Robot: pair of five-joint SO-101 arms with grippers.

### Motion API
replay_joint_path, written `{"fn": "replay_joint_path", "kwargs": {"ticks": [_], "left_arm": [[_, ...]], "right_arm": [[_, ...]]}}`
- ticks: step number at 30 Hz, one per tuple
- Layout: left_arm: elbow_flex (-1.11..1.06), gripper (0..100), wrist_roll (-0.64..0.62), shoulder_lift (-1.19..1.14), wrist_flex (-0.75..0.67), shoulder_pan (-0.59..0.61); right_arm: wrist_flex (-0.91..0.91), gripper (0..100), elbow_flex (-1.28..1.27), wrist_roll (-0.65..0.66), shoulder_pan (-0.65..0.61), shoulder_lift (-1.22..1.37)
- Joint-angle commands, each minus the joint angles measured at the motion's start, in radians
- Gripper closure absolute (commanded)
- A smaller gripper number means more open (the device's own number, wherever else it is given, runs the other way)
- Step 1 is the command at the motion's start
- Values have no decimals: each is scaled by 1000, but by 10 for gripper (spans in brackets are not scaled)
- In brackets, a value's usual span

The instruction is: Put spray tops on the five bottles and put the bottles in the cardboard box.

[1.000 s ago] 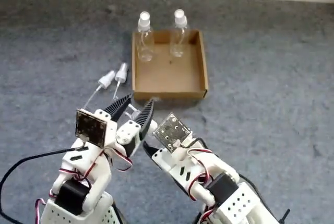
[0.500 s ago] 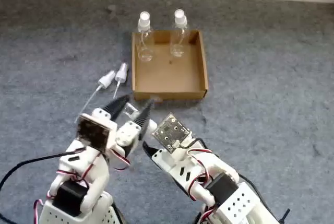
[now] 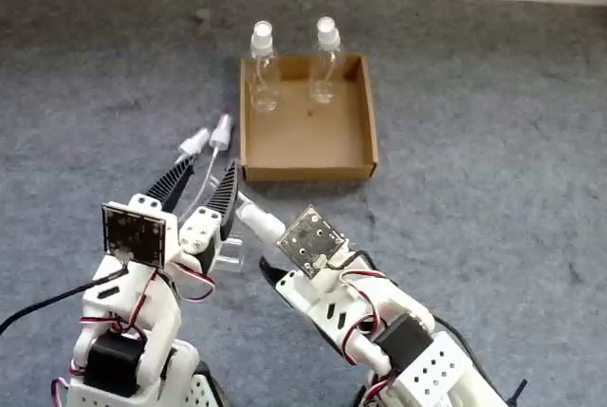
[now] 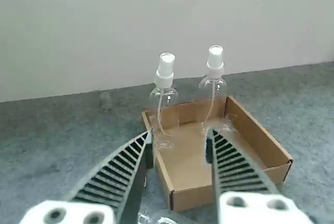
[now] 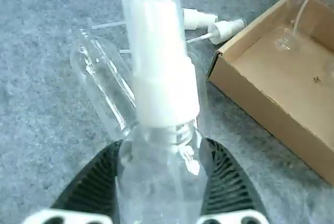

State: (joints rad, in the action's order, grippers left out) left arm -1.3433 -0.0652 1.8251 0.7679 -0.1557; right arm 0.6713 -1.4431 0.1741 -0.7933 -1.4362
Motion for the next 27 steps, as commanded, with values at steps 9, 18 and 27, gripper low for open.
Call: {"fn": "replay_joint_path", "kwargs": {"ticks": [9,18,27], "left_arm": [[-67,874,6,-1,8,-211],[-31,874,8,1,8,-186],[7,874,2,1,2,35]], "right_arm": [[-2,995,47,3,-5,-25],[-1,995,47,2,-7,-25],[-1,995,47,9,-5,-25]]}}
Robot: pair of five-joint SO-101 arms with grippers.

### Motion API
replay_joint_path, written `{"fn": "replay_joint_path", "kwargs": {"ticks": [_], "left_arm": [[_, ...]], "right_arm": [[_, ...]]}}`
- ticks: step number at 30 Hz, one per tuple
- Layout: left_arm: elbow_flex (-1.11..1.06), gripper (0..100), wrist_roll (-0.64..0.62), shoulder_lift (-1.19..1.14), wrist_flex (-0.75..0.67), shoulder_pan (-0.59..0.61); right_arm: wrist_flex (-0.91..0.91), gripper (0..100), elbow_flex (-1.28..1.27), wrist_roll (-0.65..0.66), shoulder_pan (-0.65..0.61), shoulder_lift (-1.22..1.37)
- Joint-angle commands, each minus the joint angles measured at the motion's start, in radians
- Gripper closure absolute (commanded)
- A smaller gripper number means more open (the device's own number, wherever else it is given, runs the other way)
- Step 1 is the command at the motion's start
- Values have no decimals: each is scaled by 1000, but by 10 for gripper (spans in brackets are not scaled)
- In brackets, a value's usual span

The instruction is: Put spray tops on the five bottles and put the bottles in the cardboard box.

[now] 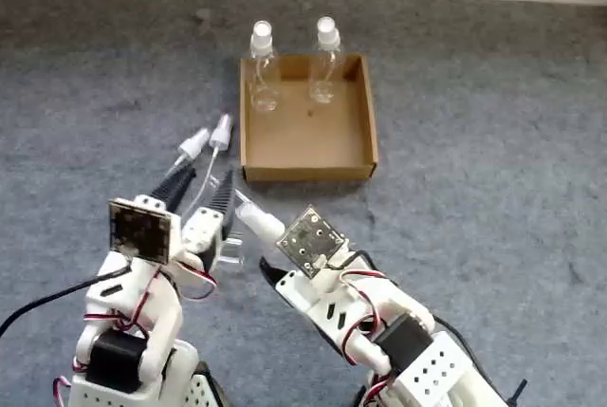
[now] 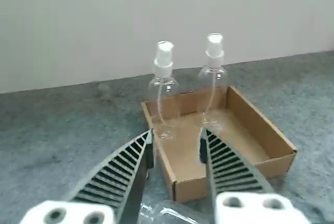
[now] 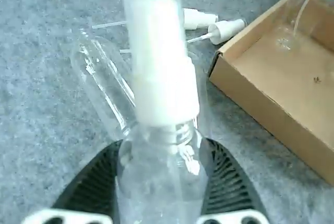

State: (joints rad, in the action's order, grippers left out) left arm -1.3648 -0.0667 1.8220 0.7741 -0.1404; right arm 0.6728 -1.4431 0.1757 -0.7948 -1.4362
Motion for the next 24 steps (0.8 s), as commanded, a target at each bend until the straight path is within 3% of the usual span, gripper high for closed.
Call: {"fn": "replay_joint_path", "kwargs": {"ticks": [1,11,24], "left_arm": [[21,874,3,2,-5,13],[-104,874,9,2,-75,-205],[-99,874,9,2,-52,-277]], "right_arm": [[-2,995,47,8,-4,-25],[-1,995,47,6,-4,-25],[-4,995,47,2,-5,-25]]}}
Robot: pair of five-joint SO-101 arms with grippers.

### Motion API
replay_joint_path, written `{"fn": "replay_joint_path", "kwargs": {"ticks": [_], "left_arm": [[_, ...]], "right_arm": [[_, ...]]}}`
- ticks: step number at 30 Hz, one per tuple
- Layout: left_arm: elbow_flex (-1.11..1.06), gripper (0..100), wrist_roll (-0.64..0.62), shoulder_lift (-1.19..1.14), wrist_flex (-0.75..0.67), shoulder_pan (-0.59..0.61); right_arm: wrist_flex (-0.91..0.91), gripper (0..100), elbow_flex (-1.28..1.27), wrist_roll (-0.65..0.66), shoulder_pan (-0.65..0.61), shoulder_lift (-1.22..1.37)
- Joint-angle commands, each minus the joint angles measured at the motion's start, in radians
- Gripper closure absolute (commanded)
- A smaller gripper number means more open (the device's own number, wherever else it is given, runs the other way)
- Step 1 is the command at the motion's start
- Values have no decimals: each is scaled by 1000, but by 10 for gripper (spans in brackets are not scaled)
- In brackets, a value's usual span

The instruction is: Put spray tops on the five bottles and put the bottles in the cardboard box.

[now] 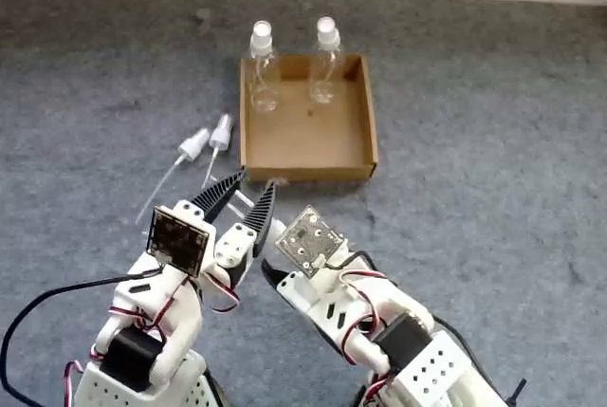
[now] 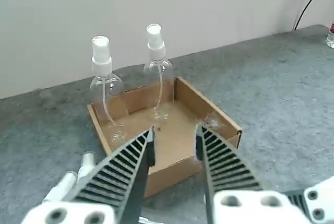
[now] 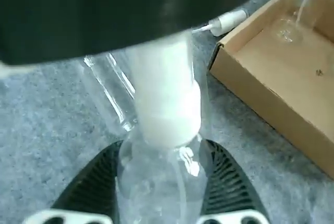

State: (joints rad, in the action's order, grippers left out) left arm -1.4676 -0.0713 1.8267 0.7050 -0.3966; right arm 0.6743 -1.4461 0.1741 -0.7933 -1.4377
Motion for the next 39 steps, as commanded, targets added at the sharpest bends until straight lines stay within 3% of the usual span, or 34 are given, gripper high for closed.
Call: {"fn": "replay_joint_path", "kwargs": {"ticks": [1,10,22,30,34,39], "left_arm": [[4,874,14,-2,17,-18],[4,874,15,-2,15,27],[33,874,15,-2,21,27],[36,870,15,-2,23,22],[41,870,101,-2,48,-13],[94,870,109,-2,118,-42]], "right_arm": [[-5,995,51,3,-5,-24],[-1,995,61,3,7,-19],[-5,995,209,-69,246,4],[-5,995,539,-77,282,401],[-5,995,750,-77,275,604],[-2,995,954,-77,278,805]]}}
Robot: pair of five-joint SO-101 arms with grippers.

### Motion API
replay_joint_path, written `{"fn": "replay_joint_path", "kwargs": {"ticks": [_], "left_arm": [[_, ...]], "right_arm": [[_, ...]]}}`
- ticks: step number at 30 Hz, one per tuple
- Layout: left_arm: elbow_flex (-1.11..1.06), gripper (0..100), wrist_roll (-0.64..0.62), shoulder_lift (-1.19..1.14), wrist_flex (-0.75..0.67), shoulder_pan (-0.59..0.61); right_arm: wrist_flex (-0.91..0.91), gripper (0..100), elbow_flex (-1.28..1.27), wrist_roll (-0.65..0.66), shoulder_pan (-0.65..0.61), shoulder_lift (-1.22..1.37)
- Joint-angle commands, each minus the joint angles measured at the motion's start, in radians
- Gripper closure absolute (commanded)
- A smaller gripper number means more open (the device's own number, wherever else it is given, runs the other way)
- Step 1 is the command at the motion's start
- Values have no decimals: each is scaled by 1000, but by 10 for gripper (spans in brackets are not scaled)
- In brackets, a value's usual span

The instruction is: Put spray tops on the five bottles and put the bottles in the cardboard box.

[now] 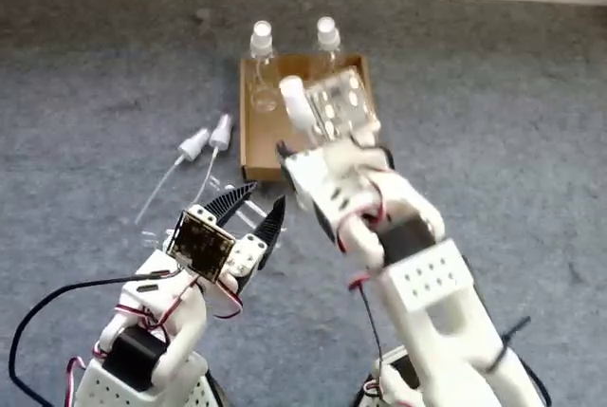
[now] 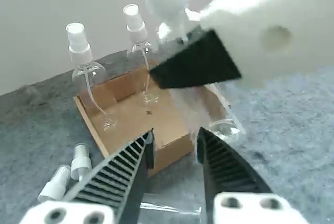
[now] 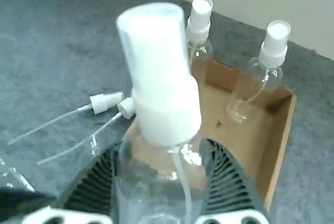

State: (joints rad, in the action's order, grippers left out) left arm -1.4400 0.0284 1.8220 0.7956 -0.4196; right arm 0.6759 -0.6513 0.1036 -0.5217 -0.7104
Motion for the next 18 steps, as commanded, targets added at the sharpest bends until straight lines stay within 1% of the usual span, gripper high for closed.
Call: {"fn": "replay_joint_path", "kwargs": {"ticks": [1,4,6,8,10,14,18], "left_arm": [[73,870,9,2,35,-19],[74,870,9,2,35,-19],[73,870,9,2,34,-19],[68,869,11,2,32,-15],[67,864,12,2,32,-12],[67,806,8,1,32,-10],[65,817,12,1,32,-10]], "right_arm": [[-2,995,186,-6,5,107],[-1,995,249,-18,-12,171],[13,995,271,-72,-24,191],[96,995,282,-106,-50,203],[174,995,315,-112,-82,193],[332,995,387,-114,-131,162],[438,995,449,-117,-136,130]]}}
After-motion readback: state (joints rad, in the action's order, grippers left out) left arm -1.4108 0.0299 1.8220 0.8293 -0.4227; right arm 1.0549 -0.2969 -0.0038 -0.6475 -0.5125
